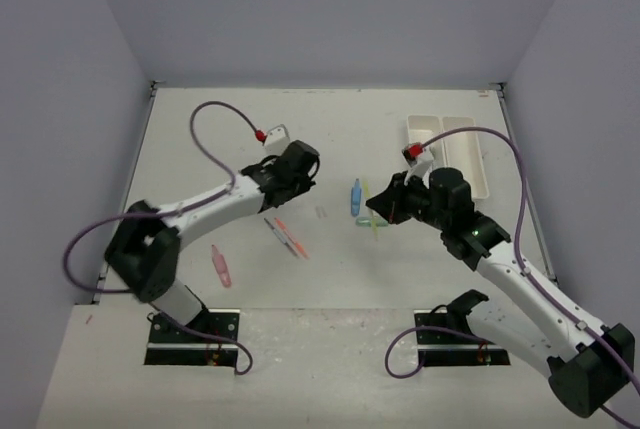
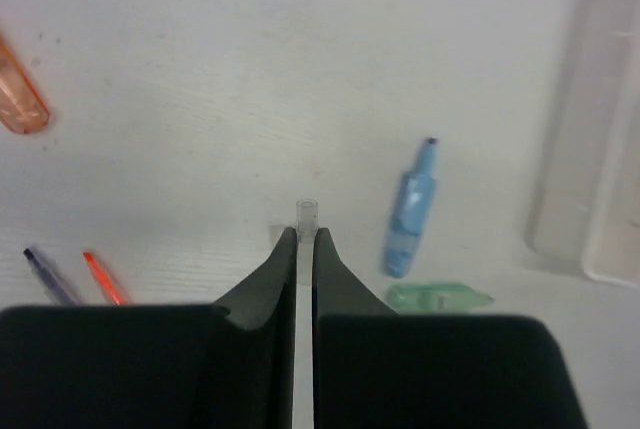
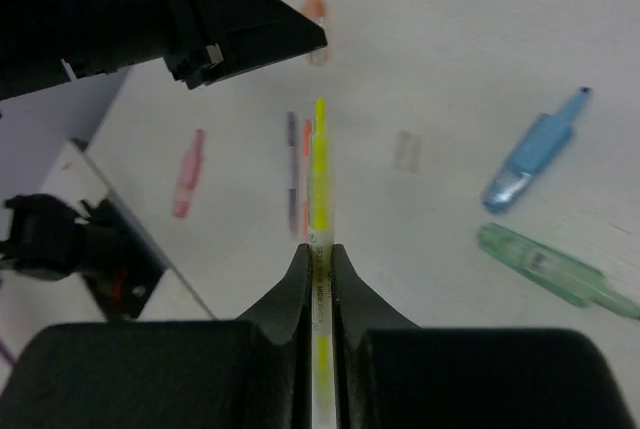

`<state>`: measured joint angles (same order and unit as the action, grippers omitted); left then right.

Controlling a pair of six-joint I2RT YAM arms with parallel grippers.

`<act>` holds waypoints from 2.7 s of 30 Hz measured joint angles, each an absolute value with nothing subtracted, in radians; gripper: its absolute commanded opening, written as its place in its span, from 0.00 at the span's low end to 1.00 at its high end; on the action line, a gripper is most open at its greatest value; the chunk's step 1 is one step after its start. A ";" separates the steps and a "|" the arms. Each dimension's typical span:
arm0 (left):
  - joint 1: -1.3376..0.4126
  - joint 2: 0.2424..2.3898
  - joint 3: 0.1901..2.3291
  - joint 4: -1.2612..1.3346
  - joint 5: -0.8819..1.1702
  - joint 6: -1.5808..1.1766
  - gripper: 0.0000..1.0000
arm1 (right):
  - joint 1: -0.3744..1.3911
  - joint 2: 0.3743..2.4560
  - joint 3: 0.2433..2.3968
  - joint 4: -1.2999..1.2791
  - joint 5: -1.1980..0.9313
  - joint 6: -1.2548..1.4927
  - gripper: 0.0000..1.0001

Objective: Sort the stationery into containers
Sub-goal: Close the pen cap on the pen.

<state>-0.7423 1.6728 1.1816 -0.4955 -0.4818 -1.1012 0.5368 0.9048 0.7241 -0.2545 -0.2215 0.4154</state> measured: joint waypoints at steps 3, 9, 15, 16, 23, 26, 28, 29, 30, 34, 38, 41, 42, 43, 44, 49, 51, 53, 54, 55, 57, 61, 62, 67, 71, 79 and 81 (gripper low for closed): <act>-0.738 1.301 0.875 -0.125 -0.339 -0.958 0.00 | 0.538 0.803 0.578 -0.030 -0.411 0.524 0.00; -0.738 1.012 0.592 0.455 0.035 -0.831 0.00 | 0.615 0.694 0.337 0.325 -0.523 0.728 0.00; -0.741 0.969 0.504 0.725 0.249 -0.828 0.00 | 0.821 0.683 0.387 0.375 -0.424 0.742 0.00; -0.741 0.963 0.500 0.753 0.270 -0.828 0.00 | 0.851 0.686 0.402 0.380 -0.408 0.740 0.00; -0.741 0.953 0.497 0.853 0.344 -0.831 0.00 | 0.879 0.736 0.438 0.378 -0.316 0.725 0.00; -0.741 0.953 0.495 0.864 0.353 -0.835 0.00 | 0.879 0.744 0.444 0.366 -0.295 0.718 0.00; -0.741 0.956 0.493 0.868 0.356 -0.837 0.00 | 0.879 0.745 0.451 0.359 -0.283 0.712 0.00; -0.741 0.958 0.493 0.871 0.357 -0.838 0.00 | 0.879 0.745 0.455 0.356 -0.279 0.709 0.00; -0.741 0.961 0.493 0.874 0.358 -0.838 0.00 | 0.879 0.745 0.459 0.353 -0.277 0.705 0.00; -0.741 0.978 0.493 0.876 0.358 -0.847 0.00 | 0.879 0.744 0.471 0.350 -0.273 0.691 0.00; -0.741 0.997 0.493 0.880 0.358 -0.853 0.00 | 0.879 0.744 0.482 0.341 -0.273 0.679 0.00; -0.741 1.010 0.493 0.887 0.358 -0.855 0.00 | 0.879 0.744 0.489 0.330 -0.272 0.672 0.00; -0.741 1.013 0.493 0.891 0.358 -0.855 0.00 | 0.879 0.744 0.490 0.328 -0.271 0.670 0.00; -0.741 1.015 0.493 0.894 0.358 -0.855 0.00 | 0.879 0.743 0.490 0.327 -0.271 0.669 0.00; -0.741 1.016 0.492 0.897 0.358 -0.855 0.00 | 0.879 0.743 0.490 0.326 -0.270 0.669 0.00; -0.741 1.016 0.480 0.915 0.359 -0.859 0.00 | 0.879 0.741 0.490 0.317 -0.268 0.668 0.00; -0.741 1.016 0.476 0.916 0.359 -0.864 0.00 | 0.879 0.735 0.490 0.309 -0.259 0.666 0.00; -0.741 1.016 0.476 0.921 0.359 -0.871 0.00 | 0.880 0.728 0.490 0.305 -0.252 0.664 0.00; -0.741 1.016 0.476 0.923 0.359 -0.872 0.00 | 0.880 0.725 0.490 0.302 -0.251 0.662 0.00; -0.741 1.016 0.476 0.923 0.359 -0.872 0.00 | 0.880 0.723 0.493 0.298 -0.251 0.661 0.00; -0.741 1.016 0.476 0.926 0.359 -0.873 0.00 | 0.880 0.722 0.497 0.292 -0.251 0.659 0.00; -0.741 1.016 0.476 0.934 0.359 -0.877 0.00 | 0.880 0.714 0.500 0.286 -0.250 0.656 0.00; -0.741 1.016 0.476 0.936 0.359 -0.879 0.00 | 0.881 0.712 0.501 0.283 -0.250 0.655 0.00; -0.742 1.016 0.476 0.955 0.359 -0.880 0.00 | 0.882 0.718 0.520 0.273 -0.252 0.655 0.00; -0.742 1.016 0.476 0.959 0.358 -0.879 0.00 | 0.882 0.730 0.525 0.274 -0.258 0.655 0.00; -0.743 1.015 0.481 0.942 0.354 -0.879 0.00 | 0.883 0.741 0.527 0.285 -0.283 0.663 0.00; -0.743 1.014 0.483 0.932 0.353 -0.879 0.00 | 0.883 0.741 0.527 0.286 -0.285 0.663 0.00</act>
